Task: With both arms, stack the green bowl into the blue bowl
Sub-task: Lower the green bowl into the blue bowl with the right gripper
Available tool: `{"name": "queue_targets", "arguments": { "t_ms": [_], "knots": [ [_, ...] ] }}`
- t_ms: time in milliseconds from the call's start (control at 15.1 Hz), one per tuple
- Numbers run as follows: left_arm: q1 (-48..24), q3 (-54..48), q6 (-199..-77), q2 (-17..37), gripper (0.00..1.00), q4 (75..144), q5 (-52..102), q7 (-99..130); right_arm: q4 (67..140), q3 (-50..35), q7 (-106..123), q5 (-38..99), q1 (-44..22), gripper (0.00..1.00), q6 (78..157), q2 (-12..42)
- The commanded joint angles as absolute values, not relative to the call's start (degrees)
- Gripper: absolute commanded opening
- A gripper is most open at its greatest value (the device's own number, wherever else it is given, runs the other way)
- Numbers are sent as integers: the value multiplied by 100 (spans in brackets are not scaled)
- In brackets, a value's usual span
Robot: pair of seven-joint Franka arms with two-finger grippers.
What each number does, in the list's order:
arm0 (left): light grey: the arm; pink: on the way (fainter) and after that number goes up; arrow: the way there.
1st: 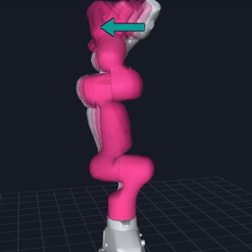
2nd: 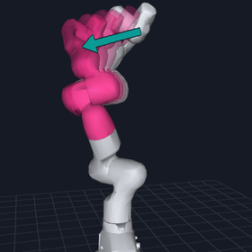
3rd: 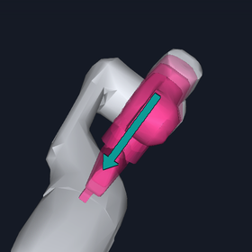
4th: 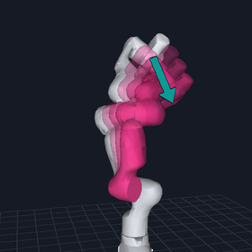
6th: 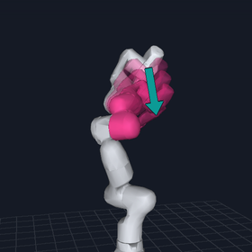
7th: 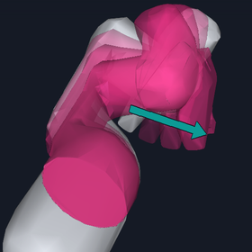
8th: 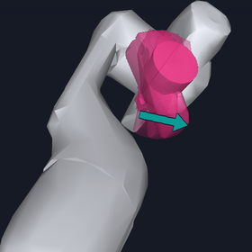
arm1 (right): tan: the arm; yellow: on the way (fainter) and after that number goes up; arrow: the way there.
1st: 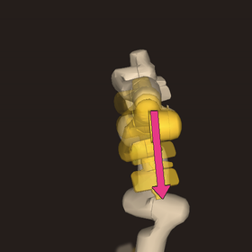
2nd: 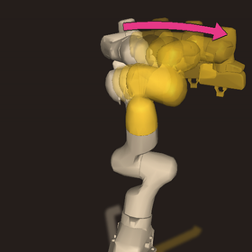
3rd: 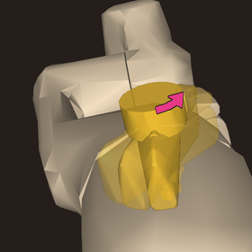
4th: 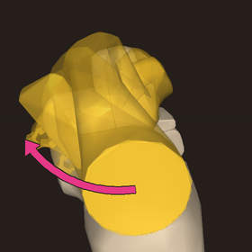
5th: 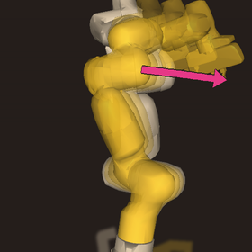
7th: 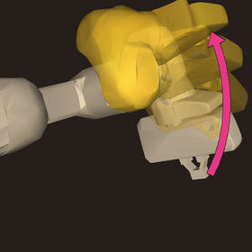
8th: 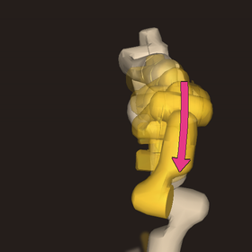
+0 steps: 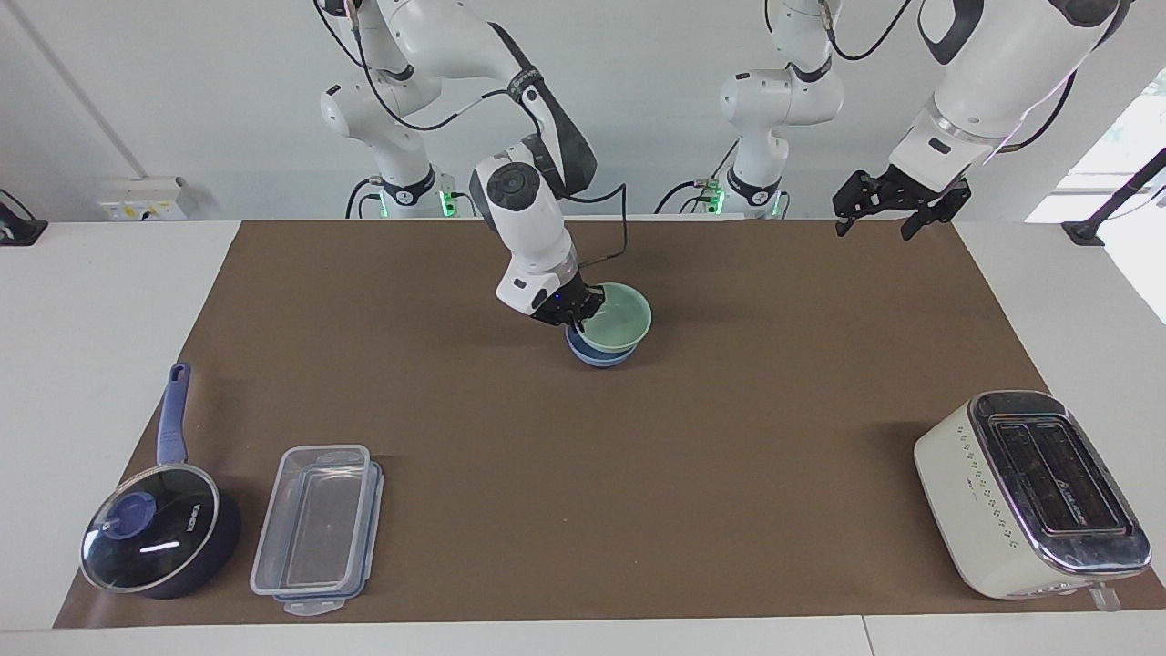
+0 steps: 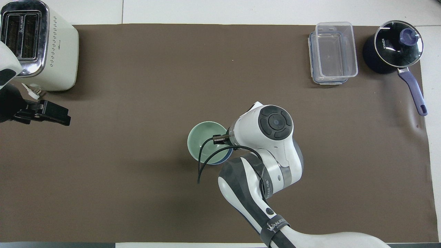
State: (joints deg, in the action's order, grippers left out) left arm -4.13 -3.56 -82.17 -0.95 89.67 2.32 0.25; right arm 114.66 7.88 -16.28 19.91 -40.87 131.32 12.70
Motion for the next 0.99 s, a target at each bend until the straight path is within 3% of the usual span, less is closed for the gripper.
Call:
{"name": "queue_targets", "arguments": {
  "t_ms": [0, 929],
  "knots": [
    [-422, -360, -8332, -176, 100, 9079, 114, 79, 11566, 765, -1477, 1969, -4078, 0, 13236, 1222],
    [-422, -360, -8332, -185, 100, 9088, 114, 106, 11610, 765, -1450, 1775, -4025, 0, 13342, 1283]
  ]
}}
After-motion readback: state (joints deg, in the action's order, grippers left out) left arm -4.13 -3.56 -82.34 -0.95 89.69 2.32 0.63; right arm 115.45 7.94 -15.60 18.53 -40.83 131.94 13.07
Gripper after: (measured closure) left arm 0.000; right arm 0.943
